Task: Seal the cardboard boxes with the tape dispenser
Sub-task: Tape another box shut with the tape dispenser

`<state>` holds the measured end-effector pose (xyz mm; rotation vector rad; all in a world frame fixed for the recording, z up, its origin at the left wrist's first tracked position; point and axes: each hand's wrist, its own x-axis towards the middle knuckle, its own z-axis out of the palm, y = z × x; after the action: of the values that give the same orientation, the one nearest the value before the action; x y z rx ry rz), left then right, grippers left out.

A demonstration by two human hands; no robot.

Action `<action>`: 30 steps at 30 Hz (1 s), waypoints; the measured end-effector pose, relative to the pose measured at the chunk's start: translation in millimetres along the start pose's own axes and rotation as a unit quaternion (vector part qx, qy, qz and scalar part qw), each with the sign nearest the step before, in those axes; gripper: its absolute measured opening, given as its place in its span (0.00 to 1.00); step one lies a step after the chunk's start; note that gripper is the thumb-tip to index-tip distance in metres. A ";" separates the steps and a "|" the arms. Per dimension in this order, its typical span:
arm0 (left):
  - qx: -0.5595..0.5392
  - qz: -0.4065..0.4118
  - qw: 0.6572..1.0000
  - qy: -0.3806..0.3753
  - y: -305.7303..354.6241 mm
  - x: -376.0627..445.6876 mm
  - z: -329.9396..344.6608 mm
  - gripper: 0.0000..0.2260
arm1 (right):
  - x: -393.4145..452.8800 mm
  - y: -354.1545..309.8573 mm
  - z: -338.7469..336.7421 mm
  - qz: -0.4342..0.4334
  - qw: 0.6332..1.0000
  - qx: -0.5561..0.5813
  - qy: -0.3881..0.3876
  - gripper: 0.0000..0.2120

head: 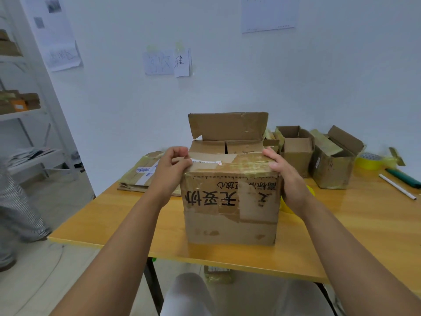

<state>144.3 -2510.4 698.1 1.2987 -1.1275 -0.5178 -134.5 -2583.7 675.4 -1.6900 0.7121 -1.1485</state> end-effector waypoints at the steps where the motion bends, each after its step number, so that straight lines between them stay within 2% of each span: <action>1: -0.004 0.002 1.000 0.004 0.1 1.4 -0.8 0.10 | 1.4 1.2 2.1 -0.003 1.000 -0.004 -0.008 0.32; 4: 0.001 0.003 1.000 0.003 -1.0 5.9 -2.1 0.13 | 6.3 2.7 7.7 -0.006 1.000 -0.019 0.002 0.35; 8: 0.021 -0.019 0.998 -0.048 -2.3 17.1 -9.2 0.16 | 8.3 6.1 9.9 -0.018 0.998 -0.047 0.039 0.28; 12: 0.124 -0.029 0.984 -0.127 10.4 39.3 -17.2 0.35 | 9.4 7.5 7.0 -0.022 0.995 -0.091 0.043 0.32; 15: 0.215 0.025 0.968 -0.127 23.1 62.8 -8.8 0.47 | 9.1 9.4 4.9 -0.029 0.992 -0.118 0.046 0.31; 17: 0.244 0.091 0.961 -0.097 31.2 77.6 1.7 0.45 | 8.8 10.0 3.9 -0.034 0.989 -0.136 0.046 0.31; 19: 0.255 0.126 0.956 -0.074 36.0 89.5 10.2 0.39 | 8.6 9.1 3.5 -0.035 0.987 -0.147 0.046 0.30; 23: 0.275 0.096 0.951 -0.101 30.2 92.7 8.3 0.28 | 7.9 7.8 2.9 -0.028 0.984 -0.166 0.051 0.30; 25: 0.293 0.076 0.942 -0.145 27.6 83.3 1.9 0.24 | 7.8 7.4 3.4 -0.028 0.983 -0.175 0.058 0.30; 27: 0.308 0.048 0.926 -0.212 27.9 71.0 -2.1 0.24 | 7.9 6.6 4.8 -0.031 0.982 -0.177 0.060 0.30; 29: 0.343 0.017 0.908 -0.240 29.8 61.6 -3.4 0.25 | 7.2 5.0 6.6 -0.035 0.983 -0.172 0.057 0.31; 30: 0.371 0.012 0.896 -0.244 30.1 59.6 -3.6 0.29 | 6.5 4.0 6.7 -0.039 0.983 -0.172 0.053 0.31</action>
<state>164.0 -2550.7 747.6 1.8598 -1.8765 -0.4135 -125.6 -2588.2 673.4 -1.9681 0.9641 -1.2297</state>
